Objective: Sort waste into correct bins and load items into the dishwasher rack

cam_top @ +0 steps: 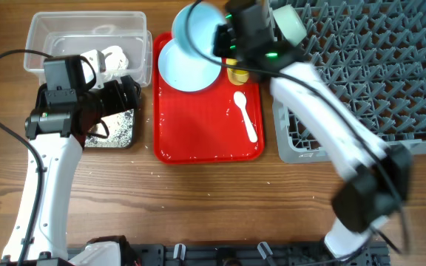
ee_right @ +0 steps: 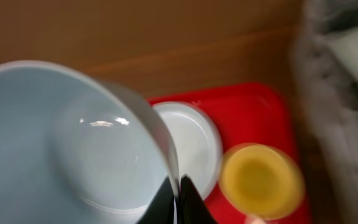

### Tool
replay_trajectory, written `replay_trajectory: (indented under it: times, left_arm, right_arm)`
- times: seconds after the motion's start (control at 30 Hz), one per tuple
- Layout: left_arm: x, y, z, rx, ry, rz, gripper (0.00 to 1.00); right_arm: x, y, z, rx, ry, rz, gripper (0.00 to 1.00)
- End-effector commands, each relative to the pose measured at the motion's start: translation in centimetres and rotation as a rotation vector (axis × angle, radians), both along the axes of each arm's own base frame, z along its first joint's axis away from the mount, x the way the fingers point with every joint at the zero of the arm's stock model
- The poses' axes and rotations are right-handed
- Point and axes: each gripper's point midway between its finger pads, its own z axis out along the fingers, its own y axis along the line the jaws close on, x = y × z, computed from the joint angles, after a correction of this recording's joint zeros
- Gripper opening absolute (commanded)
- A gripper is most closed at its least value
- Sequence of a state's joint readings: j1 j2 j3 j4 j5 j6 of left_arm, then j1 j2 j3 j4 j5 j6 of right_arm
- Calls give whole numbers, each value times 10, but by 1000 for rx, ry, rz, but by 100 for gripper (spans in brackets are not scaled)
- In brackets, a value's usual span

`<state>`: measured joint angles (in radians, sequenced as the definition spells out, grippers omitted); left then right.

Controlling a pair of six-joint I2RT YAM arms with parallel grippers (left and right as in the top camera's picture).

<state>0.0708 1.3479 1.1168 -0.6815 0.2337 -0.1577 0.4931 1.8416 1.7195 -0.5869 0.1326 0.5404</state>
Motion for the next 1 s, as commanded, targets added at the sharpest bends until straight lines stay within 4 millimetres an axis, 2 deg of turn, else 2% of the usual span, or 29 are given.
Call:
replay_trajectory:
  times: [0.0,0.07,0.13,0.3,0.4,0.53,0.7,0.8,0.97]
  left_arm:
    - [2,1,13,8,-39,-14,100]
    - [2,1,13,8,-39,-14,100]
    - [2,1,13,8,-39,-14,100]
    - [2,1,13,8,-39,-14,100]
    - [2,1,13,8,-39,-14,100]
    - [2,1,13,8,-39,-14,100]
    - [2,1,13,8,-39,-14,100]
    - [2,1,13,8,-39,-14,100]
    - [2,1,13,8,-39,-14,100]
  right_arm:
    - [-12,-99,43,-193,-64,-272,4]
    - [-30,-146,45,-322,-21,-395,4]
    - [-44,-179,39,-441,32,-480,4]
    - [-64,-224,15,-700,149,-575,4]
    - [-65,-246,17,-896,144,-659,4]
    - [-51,-250,16,-1056,137,-639,4]
    - [-21,-247,-5,-1310,198,-498,4]
    - [-13,-248,-14,-1464,253,-441,4]
    - [-8,-243,-34,-1537,312,-350,4]
